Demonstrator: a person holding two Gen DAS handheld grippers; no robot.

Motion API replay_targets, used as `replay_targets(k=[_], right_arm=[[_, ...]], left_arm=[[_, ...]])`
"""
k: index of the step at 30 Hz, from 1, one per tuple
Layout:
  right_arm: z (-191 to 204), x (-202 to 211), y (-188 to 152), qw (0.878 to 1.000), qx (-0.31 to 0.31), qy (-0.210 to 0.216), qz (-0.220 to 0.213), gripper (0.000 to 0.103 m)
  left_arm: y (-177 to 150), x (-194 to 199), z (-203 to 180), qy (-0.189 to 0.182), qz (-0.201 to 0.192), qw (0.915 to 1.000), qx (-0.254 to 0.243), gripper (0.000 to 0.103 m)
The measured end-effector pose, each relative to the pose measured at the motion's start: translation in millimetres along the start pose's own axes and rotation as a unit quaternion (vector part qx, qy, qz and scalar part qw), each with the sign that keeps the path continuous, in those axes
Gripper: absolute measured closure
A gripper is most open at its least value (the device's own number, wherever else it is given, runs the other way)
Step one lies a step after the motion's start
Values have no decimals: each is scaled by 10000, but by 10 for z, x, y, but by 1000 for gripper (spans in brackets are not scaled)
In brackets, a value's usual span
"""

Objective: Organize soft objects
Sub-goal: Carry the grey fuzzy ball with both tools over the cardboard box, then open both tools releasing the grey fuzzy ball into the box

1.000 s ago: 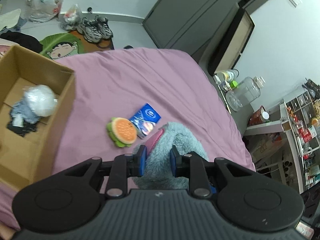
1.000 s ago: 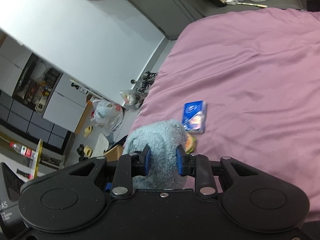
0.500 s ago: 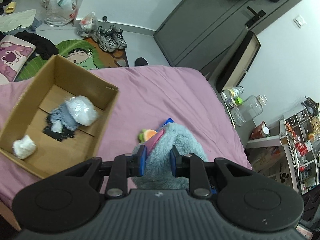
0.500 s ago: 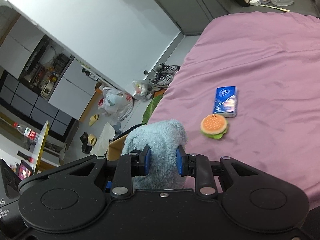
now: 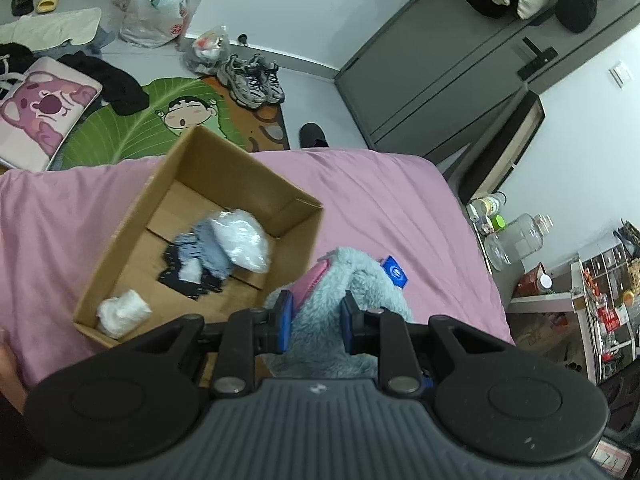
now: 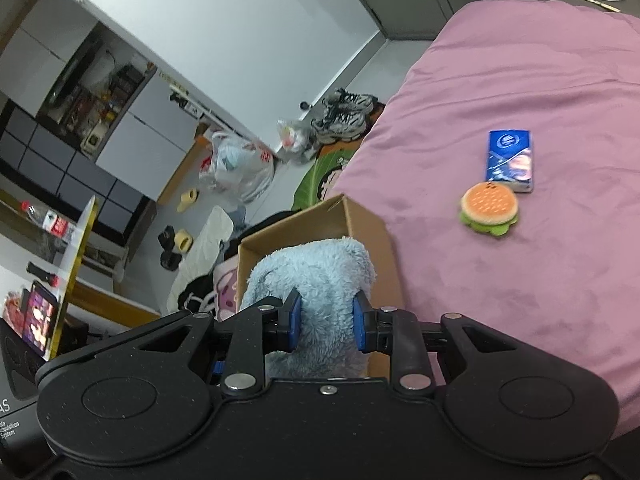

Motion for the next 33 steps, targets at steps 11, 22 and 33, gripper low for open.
replay_targets(k=[11, 22, 33], right_arm=[[168, -314, -208, 9989, 101, -226, 395, 78], [163, -475, -386, 9965, 87, -522, 644, 72], [183, -334, -331, 9963, 285, -642, 499, 57]], left_arm=[[48, -88, 440, 65, 100, 9997, 204, 80], [-2, -249, 682, 152, 396, 9989, 209, 80], [22, -215, 682, 357, 389, 9986, 81, 71]])
Point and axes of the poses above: each gripper's, at about its wrist camera, not at the fingertips, and x roughly against the way its jaws point, z to its left, y to its top, the point moved 3 cm from there along -x, roughly the way its jaws point, and after that the axes turned 7 degrees about -z, right-handed, at the moved point
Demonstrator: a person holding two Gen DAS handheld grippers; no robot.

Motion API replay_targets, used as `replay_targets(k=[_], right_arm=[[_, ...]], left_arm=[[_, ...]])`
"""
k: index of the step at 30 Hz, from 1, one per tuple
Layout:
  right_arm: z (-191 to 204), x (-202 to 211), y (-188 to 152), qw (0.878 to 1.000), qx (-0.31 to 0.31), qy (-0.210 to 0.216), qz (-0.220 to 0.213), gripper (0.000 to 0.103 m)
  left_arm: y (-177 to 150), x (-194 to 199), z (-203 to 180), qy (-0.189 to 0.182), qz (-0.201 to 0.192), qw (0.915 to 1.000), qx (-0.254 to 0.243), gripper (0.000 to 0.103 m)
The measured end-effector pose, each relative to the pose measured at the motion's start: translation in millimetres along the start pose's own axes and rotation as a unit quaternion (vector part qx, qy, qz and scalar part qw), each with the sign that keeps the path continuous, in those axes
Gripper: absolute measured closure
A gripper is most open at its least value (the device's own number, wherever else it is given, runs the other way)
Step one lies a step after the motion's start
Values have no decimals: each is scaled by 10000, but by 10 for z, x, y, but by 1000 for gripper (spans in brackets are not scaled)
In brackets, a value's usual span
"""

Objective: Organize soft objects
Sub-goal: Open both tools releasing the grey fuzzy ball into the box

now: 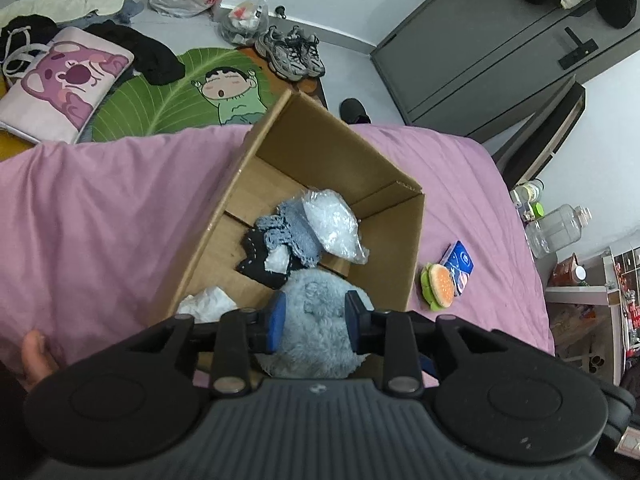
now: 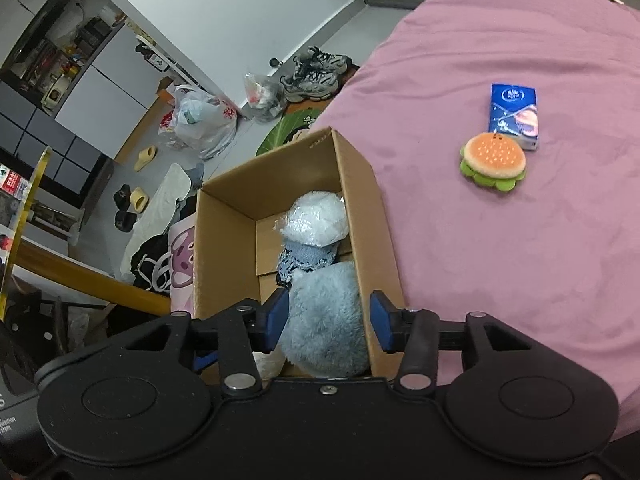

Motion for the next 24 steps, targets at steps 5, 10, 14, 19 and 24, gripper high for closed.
replay_targets(k=[5, 10, 14, 19, 24], right_arm=[[-56, 82, 50, 9999, -47, 49, -74, 50], [-114, 176, 95, 9998, -87, 99, -128, 46], [-168, 257, 144, 9997, -75, 110, -223, 39], [-276, 344, 217, 9992, -53, 94, -381, 26], [-381, 395, 269, 9990, -25, 108, -438, 20]], left_arm=[[20, 77, -49, 82, -137, 9999, -41, 60], [17, 145, -150, 195, -263, 9994, -134, 45], [12, 202, -256, 341, -360, 9983, -304, 38], [-15, 245, -353, 507, -429, 9966, -492, 35], [-50, 274, -487, 697, -548, 9936, -703, 33]])
Point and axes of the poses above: each gripper's, at about its wrist camera, not at the fingertips, and x roughly against the way its jaws point, z to its left, y to its top, the point moved 3 cm from there along -x, roughly the way its jaws point, and after that the axes turned 7 degrees about -z, right-handed, at the moved point
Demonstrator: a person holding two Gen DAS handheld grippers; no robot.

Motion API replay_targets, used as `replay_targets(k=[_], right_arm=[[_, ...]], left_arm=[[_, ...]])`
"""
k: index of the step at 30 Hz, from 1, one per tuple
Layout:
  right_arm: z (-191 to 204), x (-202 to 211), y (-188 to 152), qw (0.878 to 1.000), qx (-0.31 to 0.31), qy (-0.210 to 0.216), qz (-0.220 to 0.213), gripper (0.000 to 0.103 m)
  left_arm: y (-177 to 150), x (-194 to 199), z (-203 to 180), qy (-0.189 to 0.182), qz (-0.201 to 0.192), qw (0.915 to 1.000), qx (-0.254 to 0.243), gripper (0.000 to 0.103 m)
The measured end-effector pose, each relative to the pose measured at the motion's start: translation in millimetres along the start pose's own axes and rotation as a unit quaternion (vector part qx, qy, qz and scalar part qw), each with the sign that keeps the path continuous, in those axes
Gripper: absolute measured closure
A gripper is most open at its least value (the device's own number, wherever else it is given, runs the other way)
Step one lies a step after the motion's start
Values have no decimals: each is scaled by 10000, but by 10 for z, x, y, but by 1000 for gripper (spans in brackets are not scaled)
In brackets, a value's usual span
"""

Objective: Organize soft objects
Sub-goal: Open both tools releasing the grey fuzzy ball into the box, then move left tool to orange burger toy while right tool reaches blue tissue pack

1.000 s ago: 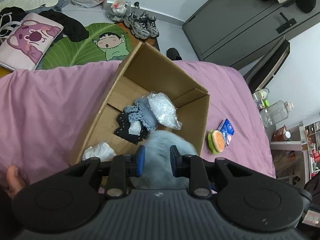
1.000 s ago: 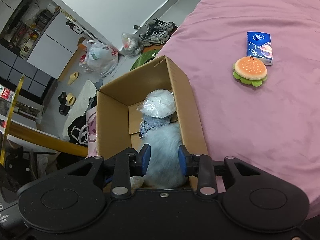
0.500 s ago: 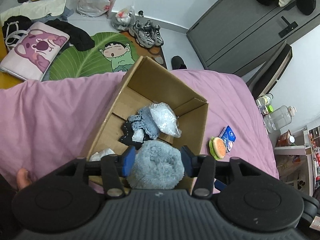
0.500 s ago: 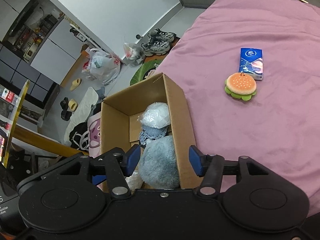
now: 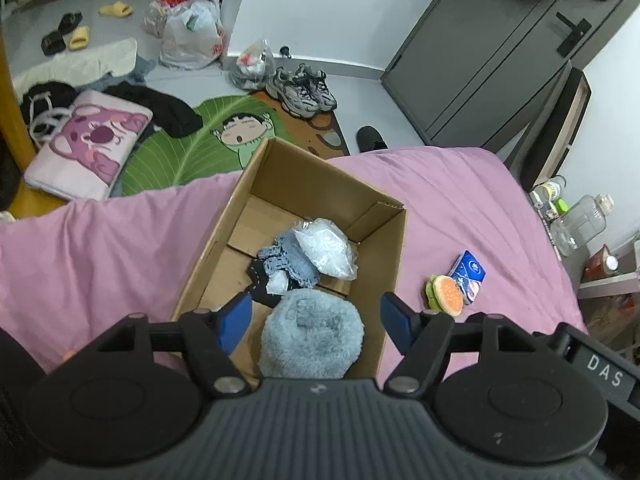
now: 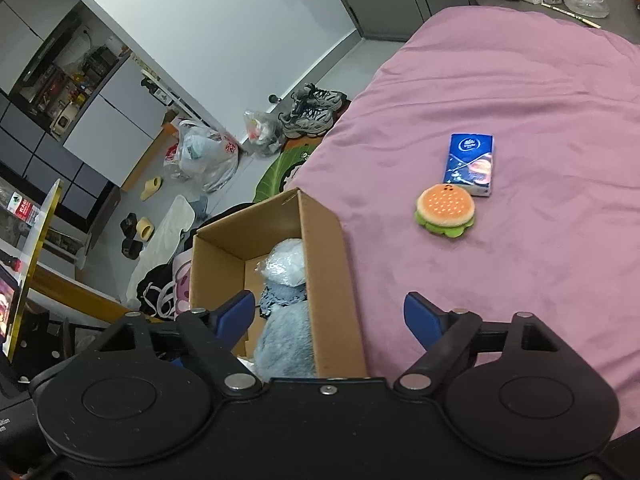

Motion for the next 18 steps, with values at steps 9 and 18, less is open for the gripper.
replay_targets(k=[9, 18], right_arm=[[-236, 83, 84, 9999, 22, 62, -120, 11], [-635, 150, 142, 9997, -117, 31, -230, 11]], left_arm=[[-6, 67, -206, 164, -208, 9991, -320, 13], [-68, 94, -418, 244, -305, 9981, -475, 13]])
Point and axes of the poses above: each gripper's, at about its wrist camera, not at the fingertips, and x roughly against the way its jaws point, z to its left, y to its top, the point moved 3 cm from there along -x, roughly the way its jaws point, and after that the axes turned 7 degrees about -z, right-handed, at the moved point
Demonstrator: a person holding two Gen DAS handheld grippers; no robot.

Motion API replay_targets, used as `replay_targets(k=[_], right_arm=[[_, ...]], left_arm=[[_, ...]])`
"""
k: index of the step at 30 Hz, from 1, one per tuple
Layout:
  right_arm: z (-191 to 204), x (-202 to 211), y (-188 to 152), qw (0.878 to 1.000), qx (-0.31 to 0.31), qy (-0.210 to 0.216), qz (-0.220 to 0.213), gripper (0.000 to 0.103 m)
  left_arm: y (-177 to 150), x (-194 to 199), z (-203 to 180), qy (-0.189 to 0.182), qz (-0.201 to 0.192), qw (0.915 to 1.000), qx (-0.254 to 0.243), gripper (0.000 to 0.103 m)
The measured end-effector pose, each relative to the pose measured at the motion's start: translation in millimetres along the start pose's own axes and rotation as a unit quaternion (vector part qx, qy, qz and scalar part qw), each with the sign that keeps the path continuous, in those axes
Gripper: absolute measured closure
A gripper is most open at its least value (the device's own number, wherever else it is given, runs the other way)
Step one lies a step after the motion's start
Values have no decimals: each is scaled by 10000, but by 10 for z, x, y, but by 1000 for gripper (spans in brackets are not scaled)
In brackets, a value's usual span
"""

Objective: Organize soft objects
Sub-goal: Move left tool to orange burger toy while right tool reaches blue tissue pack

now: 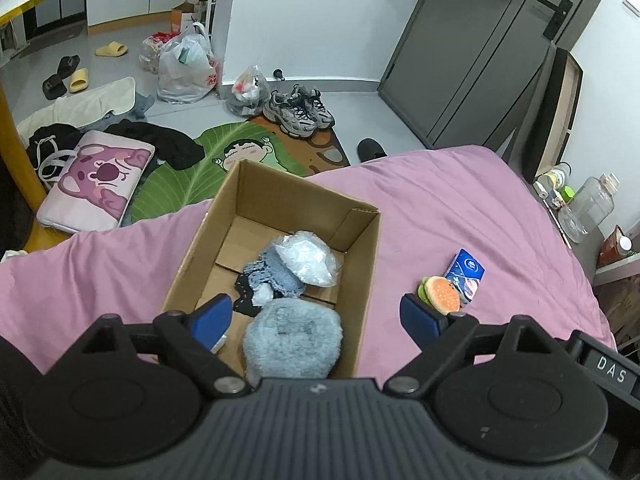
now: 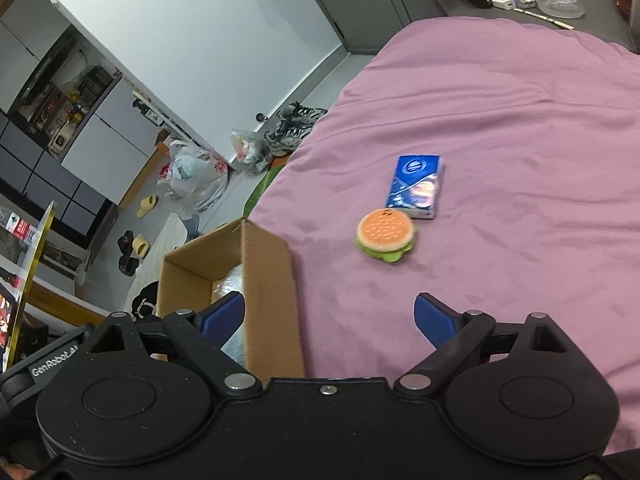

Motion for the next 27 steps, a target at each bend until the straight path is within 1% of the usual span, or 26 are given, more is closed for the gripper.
replay_targets(k=[3, 8, 11, 14, 20, 24, 27], right_arm=[[-133, 21, 28, 10000, -52, 25, -45, 11], [-322, 11, 80, 9994, -325, 122, -89, 11], [-404, 4, 132, 9991, -362, 128, -166, 11], [-540, -34, 184, 9981, -561, 116, -206, 11], [-801, -193, 255, 9950, -970, 155, -194, 12], [-944, -311, 286, 9912, -1285, 303, -103, 13], [-1009, -393, 321, 9899, -1371, 347, -90, 14]], left_arm=[[-18, 9, -82, -19, -11, 10000, -41, 13], [-25, -2, -227, -6, -68, 9999, -141, 13], [-29, -25, -328, -42, -111, 9998, -180, 13], [-39, -69, -437, -60, -118, 9997, -213, 13], [-66, -186, -703, -48, -178, 9993, -323, 13], [-84, -322, -838, 7, -212, 9995, -244, 13], [-114, -414, -918, 57, -202, 9995, -231, 13]])
Point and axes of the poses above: each gripper's, at about its wrist camera, not at the fingertips, and x roughly against the way its jaws point, z to its left, y to its top, the point moved 3 cm from there along -x, roughly the way its jaws point, and after that the axes turned 7 degrees about -z, right-handed, at the moved point
